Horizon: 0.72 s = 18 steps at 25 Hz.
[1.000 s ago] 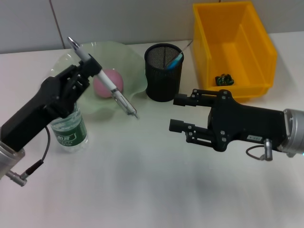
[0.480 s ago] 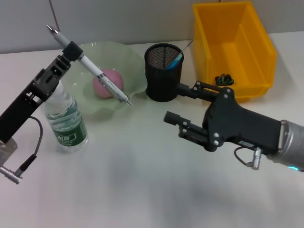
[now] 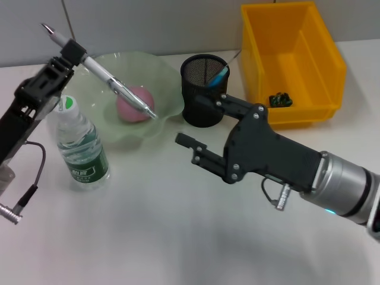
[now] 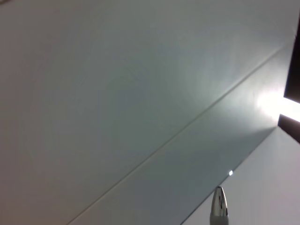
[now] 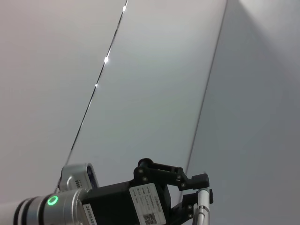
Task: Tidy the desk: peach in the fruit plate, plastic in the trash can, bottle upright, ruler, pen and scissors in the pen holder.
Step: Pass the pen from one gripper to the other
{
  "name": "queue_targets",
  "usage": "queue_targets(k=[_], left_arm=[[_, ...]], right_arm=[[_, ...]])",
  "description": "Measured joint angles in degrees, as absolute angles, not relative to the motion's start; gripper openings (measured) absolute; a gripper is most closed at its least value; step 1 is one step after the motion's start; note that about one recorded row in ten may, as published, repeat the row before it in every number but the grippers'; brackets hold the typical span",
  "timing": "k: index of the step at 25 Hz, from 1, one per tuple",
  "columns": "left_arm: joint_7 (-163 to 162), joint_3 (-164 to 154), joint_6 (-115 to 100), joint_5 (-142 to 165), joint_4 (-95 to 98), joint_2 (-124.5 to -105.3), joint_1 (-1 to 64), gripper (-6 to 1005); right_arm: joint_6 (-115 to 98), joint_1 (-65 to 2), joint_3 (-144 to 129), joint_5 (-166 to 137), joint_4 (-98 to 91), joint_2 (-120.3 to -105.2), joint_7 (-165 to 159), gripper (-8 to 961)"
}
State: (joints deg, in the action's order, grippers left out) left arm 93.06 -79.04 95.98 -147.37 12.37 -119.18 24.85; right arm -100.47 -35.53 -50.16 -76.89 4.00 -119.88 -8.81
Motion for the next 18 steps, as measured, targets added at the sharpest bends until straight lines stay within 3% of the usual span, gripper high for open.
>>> queue_targets(k=[18], left_arm=[[89.9,-80.7,95.1,-150.4,11.8,-119.18,25.6,153]], right_arm=[[-93.4,-43.1,-38.1,-84.5,15.2,-119.88,9.8,543]])
